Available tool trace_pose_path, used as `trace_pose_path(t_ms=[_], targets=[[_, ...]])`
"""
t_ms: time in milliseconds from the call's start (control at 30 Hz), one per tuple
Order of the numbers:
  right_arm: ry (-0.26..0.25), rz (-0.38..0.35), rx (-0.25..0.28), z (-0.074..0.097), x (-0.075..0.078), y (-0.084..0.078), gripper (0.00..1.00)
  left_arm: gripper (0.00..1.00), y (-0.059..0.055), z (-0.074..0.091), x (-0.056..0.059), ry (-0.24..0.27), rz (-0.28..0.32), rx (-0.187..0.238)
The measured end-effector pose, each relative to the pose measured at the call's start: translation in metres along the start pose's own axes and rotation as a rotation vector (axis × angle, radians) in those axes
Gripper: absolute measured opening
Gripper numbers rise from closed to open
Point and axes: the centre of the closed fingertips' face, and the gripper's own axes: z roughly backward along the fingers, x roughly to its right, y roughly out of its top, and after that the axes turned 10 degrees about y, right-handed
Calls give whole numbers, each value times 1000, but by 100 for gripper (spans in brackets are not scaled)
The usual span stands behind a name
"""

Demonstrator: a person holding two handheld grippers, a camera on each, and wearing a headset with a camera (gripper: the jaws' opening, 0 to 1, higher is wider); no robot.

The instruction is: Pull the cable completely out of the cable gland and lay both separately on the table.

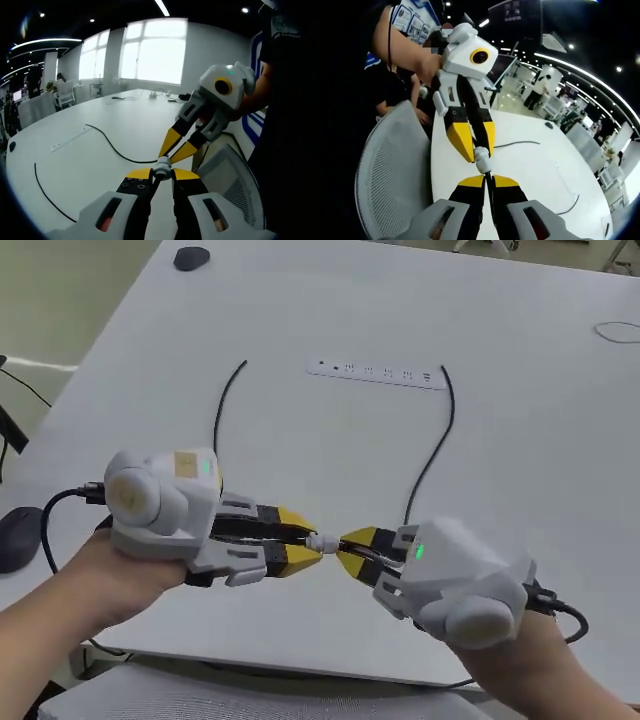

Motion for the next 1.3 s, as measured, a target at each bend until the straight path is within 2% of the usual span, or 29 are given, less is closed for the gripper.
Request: trace_pose_path(t_ms=[233, 467, 667, 867, 1000, 1133, 1300], targets=[[-21, -58, -4, 3, 5, -9, 0, 15, 0, -2, 0, 2, -11, -4], [-38, -132, 6, 5, 9, -16, 0, 15, 0, 0, -3, 7, 13, -4], [-61, -262, 14, 7, 17, -30, 0, 15, 0, 2, -5, 21, 49, 0], [-99, -426, 13, 9, 24, -48, 0, 15, 3, 3, -4, 31, 64, 11], [-113, -503, 15, 11, 26, -59, 0, 15, 3, 4, -3, 37, 70, 15], [-128, -646, 16, 13, 25, -74, 0, 15, 6, 5, -4, 49, 73, 24], [-160, -790, 18, 18, 23, -92, 0, 15, 8, 5, -2, 53, 77, 36]])
